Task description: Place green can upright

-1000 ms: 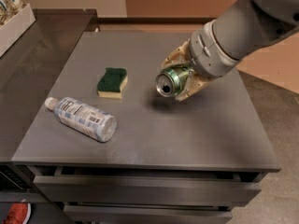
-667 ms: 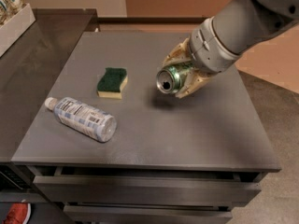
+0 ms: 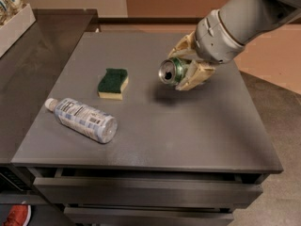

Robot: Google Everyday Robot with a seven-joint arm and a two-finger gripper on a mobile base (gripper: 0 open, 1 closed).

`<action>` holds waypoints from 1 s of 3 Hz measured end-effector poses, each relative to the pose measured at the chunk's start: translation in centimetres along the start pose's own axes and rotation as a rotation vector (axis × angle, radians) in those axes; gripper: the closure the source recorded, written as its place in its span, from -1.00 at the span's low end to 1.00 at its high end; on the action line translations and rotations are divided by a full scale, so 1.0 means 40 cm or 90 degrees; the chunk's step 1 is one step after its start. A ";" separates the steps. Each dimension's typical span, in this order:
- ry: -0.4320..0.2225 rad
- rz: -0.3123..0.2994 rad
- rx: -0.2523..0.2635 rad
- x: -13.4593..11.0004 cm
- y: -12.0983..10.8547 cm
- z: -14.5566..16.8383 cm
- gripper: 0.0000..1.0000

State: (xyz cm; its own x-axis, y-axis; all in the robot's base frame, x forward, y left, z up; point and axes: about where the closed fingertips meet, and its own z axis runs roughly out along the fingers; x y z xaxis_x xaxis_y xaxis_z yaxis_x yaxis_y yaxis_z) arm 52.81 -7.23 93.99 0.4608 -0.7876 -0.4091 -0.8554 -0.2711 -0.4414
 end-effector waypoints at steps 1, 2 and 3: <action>-0.010 0.083 0.041 0.012 -0.028 -0.026 1.00; -0.017 0.164 0.086 0.016 -0.060 -0.041 1.00; -0.046 0.262 0.141 0.016 -0.076 -0.038 1.00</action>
Offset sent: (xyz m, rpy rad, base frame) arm 0.0371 -0.0151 0.0316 0.2472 0.0731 -0.4363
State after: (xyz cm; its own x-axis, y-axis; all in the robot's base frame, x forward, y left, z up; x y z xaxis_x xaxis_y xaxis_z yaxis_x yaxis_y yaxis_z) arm 55.37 -7.75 96.28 0.1163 -0.7618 -0.6373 -0.9027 0.1865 -0.3878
